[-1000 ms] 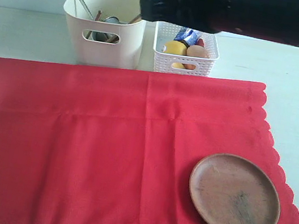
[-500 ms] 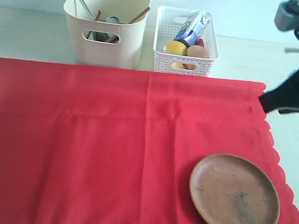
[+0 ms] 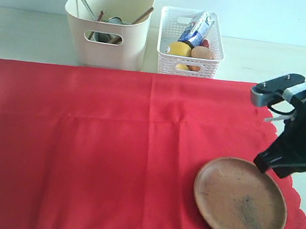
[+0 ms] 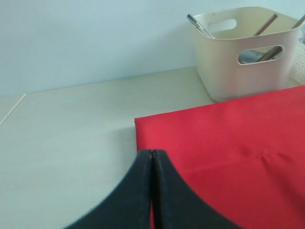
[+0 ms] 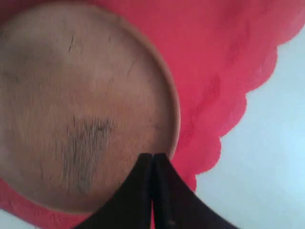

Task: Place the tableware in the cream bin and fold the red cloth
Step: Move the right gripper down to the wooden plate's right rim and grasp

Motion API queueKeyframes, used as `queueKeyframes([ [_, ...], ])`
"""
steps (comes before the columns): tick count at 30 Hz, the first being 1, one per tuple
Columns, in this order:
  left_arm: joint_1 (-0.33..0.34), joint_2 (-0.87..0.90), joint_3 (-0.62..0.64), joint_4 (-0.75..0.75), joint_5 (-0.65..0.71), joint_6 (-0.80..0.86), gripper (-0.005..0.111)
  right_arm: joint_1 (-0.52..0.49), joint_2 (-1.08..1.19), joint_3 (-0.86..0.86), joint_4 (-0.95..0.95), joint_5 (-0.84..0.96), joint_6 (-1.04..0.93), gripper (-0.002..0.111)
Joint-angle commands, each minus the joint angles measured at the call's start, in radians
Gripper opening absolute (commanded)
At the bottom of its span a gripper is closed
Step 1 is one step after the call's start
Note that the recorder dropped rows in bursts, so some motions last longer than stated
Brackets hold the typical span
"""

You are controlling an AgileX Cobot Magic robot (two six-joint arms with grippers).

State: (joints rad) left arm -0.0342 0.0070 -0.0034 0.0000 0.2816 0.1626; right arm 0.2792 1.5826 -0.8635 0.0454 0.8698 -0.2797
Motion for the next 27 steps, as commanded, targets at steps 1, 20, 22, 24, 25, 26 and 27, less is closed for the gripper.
queueKeyframes([
  [1,0.002,-0.007,0.003,0.000,-0.007,-0.006,0.000,-0.050,0.011,0.001,0.224,-0.115,-0.110,0.000],
  [20,0.002,-0.007,0.003,0.000,-0.007,-0.006,0.000,-0.233,0.060,0.111,0.405,-0.289,-0.292,0.024],
  [22,0.002,-0.007,0.003,0.000,-0.007,-0.006,0.000,-0.233,0.060,0.118,0.413,-0.298,-0.296,0.039],
  [24,0.002,-0.007,0.003,0.000,-0.007,-0.006,0.000,-0.233,0.060,0.118,0.414,-0.293,-0.304,0.049],
  [25,0.002,-0.007,0.003,0.000,-0.007,-0.006,0.000,-0.233,0.060,0.118,0.414,-0.290,-0.310,0.053],
  [26,0.002,-0.007,0.003,0.000,-0.007,-0.006,0.000,-0.233,0.060,0.118,0.414,-0.281,-0.323,0.054],
  [27,0.002,-0.007,0.003,0.000,-0.007,-0.006,0.000,-0.233,0.064,0.118,0.414,-0.275,-0.330,0.055],
])
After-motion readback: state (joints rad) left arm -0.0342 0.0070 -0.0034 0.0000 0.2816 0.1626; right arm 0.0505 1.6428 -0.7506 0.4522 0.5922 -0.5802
